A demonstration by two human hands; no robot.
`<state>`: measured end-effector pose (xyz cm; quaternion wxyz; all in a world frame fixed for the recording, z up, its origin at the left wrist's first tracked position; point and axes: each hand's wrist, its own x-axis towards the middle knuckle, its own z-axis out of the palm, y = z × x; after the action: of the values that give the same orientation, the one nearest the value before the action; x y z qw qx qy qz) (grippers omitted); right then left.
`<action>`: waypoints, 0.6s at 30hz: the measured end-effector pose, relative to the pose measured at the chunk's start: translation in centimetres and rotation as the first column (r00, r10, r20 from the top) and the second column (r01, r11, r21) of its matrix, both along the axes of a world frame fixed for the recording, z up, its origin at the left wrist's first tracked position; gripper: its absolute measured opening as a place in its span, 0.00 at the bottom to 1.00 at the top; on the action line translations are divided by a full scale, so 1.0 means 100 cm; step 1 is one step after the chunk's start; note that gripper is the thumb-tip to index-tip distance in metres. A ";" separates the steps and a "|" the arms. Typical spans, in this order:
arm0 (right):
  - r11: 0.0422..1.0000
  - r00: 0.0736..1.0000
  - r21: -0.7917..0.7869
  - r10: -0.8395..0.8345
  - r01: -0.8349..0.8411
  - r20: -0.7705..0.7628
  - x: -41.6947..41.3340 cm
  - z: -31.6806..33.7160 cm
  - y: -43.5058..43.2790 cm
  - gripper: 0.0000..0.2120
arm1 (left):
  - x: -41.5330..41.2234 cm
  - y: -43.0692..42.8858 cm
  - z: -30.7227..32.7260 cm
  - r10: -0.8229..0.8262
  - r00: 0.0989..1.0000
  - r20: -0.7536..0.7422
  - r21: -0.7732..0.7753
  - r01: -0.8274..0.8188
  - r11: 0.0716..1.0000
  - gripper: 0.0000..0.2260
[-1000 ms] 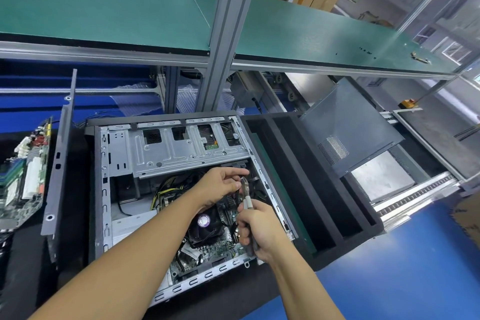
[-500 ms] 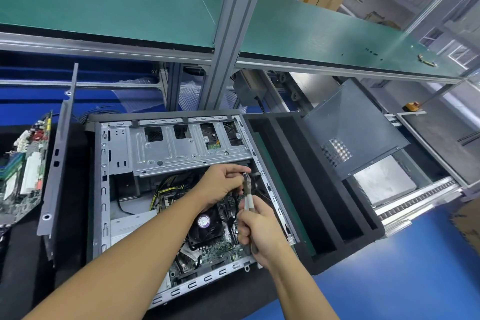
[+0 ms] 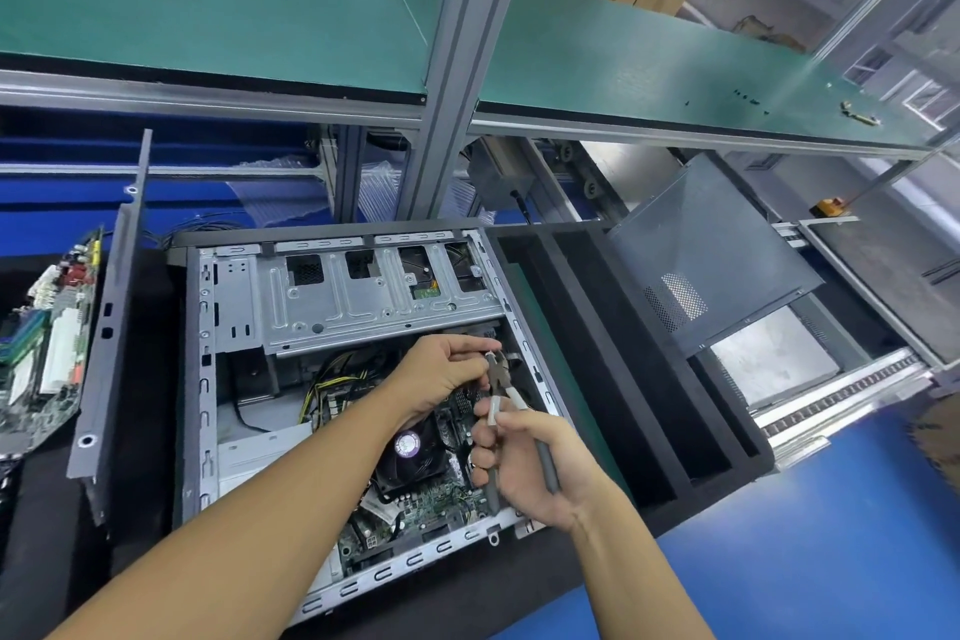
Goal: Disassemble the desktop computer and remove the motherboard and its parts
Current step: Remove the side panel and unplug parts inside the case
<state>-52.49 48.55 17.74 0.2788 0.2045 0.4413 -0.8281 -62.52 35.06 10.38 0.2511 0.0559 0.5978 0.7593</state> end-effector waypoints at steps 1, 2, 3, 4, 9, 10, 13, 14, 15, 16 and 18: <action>0.999 1.000 -0.035 0.010 -0.009 0.016 -0.001 0.001 0.002 0.12 | 0.000 0.000 0.000 -0.005 1.000 -0.001 -0.001 0.005 1.000 0.14; 0.997 0.999 -0.070 0.018 -0.016 0.030 -0.001 0.002 0.003 0.13 | 0.000 -0.001 -0.001 -0.010 1.000 -0.004 -0.005 0.010 1.000 0.14; 0.995 0.999 -0.100 0.024 -0.020 0.038 -0.002 0.002 0.005 0.12 | 0.000 -0.001 -0.002 -0.013 1.000 -0.008 -0.011 0.013 1.000 0.14; 0.993 0.999 -0.119 0.026 -0.021 0.041 -0.002 0.001 0.007 0.12 | 0.000 -0.002 -0.002 -0.016 1.000 -0.014 -0.021 0.016 1.000 0.13; 0.997 0.999 -0.077 0.031 -0.030 0.013 -0.007 -0.003 0.007 0.14 | -0.001 -0.005 -0.002 -0.028 0.999 -0.017 -0.041 0.027 0.999 0.13; 0.998 0.999 -0.056 0.037 -0.036 0.007 -0.009 -0.004 0.007 0.14 | -0.002 -0.005 -0.003 -0.026 1.000 0.001 -0.029 0.026 0.999 0.14; 0.998 0.998 0.015 0.066 -0.066 -0.006 -0.014 -0.004 0.008 0.15 | -0.002 -0.005 -0.003 -0.014 0.998 0.055 0.004 0.014 1.000 0.11; 0.996 0.997 0.040 0.080 -0.080 -0.011 -0.015 -0.004 0.008 0.15 | -0.003 -0.005 -0.004 -0.009 0.997 0.070 0.008 0.008 1.000 0.10; 0.993 0.995 0.070 0.094 -0.092 -0.019 -0.017 -0.004 0.009 0.16 | -0.003 -0.004 -0.004 -0.005 0.996 0.093 0.020 0.003 1.000 0.10; 0.988 0.994 0.113 0.106 -0.102 -0.030 -0.018 -0.004 0.009 0.17 | -0.003 -0.004 -0.004 -0.004 0.991 0.131 0.046 -0.002 0.999 0.10; 0.968 0.989 0.221 0.137 -0.121 -0.061 -0.019 -0.006 0.012 0.19 | -0.003 -0.004 -0.003 -0.014 0.977 0.212 0.098 -0.007 0.995 0.10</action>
<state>-54.41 49.71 17.15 0.2912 0.1727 0.5515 -0.7624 -62.77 34.70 10.07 0.3120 -0.0122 0.5293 0.7889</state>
